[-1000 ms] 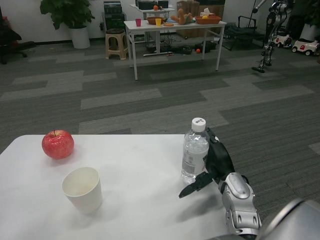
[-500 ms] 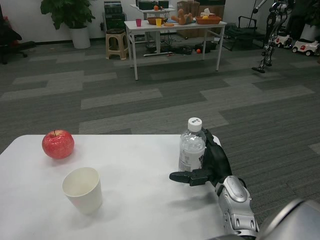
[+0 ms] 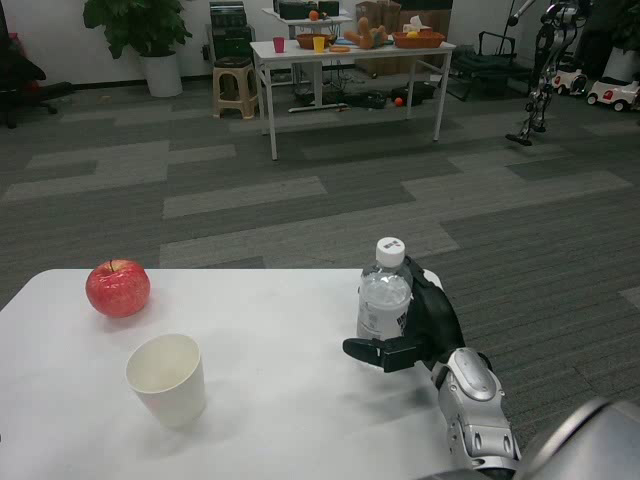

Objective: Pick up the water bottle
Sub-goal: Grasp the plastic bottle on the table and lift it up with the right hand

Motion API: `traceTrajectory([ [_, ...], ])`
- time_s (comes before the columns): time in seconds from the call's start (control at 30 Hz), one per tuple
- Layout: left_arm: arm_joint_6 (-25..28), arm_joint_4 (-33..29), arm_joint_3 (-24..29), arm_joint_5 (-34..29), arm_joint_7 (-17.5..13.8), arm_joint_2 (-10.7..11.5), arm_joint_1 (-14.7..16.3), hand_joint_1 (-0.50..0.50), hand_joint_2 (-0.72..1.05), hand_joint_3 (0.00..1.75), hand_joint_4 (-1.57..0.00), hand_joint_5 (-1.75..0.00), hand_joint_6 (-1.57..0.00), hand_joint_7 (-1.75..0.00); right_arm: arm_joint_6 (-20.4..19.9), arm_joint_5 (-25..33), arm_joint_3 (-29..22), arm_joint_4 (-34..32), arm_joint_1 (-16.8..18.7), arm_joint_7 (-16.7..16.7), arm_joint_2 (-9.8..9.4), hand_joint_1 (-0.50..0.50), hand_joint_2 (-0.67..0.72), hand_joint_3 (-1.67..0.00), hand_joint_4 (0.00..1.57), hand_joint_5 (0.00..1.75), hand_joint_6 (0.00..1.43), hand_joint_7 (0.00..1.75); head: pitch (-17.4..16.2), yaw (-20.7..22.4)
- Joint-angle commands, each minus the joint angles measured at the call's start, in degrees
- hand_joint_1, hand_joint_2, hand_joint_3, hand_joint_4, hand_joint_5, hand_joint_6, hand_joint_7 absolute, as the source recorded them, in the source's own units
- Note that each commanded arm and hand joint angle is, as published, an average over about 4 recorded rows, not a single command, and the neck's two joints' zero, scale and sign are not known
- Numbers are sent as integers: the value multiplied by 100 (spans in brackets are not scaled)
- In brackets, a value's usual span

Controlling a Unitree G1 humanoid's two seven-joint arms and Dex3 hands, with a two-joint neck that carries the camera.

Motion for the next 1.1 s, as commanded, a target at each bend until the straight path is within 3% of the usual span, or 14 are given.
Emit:
traceTrajectory([
  [0.03,-59,-53,-21,-18,-5,110,-21,-50,-64,9,0,0,0,0,-196,41,-2,-34,-21,-4,-11,46,9,-111,36,107,54,154,-10,-3],
  [0.13,-59,-47,-30,-20,-5,110,-28,-50,-64,9,0,0,0,0,-684,50,95,203,-60,-17,-64,46,12,-125,50,126,58,154,-24,-1],
  [0.2,-59,-44,-39,-25,-5,110,-30,-50,-64,9,0,0,0,0,-867,59,136,296,-82,-19,-101,46,15,-131,58,141,53,154,-34,1],
  [0.27,-59,-44,-45,-27,-5,110,-30,-50,-64,9,0,0,0,0,-937,61,147,333,-98,-23,-114,46,14,-135,61,143,47,154,-42,6],
  [0.4,-55,-44,-48,-27,-5,110,-30,-50,-64,9,0,0,0,0,-1247,109,174,460,-146,-83,-123,46,9,-133,69,128,40,150,-50,11],
  [0.53,-59,-44,-48,-27,-5,110,-34,-50,-64,9,0,0,0,0,-1352,122,231,500,-155,-127,-150,46,9,-135,99,145,40,152,-75,16],
  [0.7,-59,-44,-61,-27,-5,110,-39,-50,-64,9,0,0,0,0,-1339,122,297,487,-155,-135,-172,46,9,-135,101,155,40,154,-85,30],
  [0.9,-59,-44,-74,-27,-5,114,-39,-50,-64,9,0,0,0,0,-1269,179,306,346,-155,-223,-158,46,12,-143,104,155,32,150,-89,49],
  [1.1,-59,-44,-76,-34,-5,119,-21,-50,-64,9,0,0,0,0,-471,355,396,-168,-117,-245,-145,46,14,-151,108,155,21,147,-57,60],
])
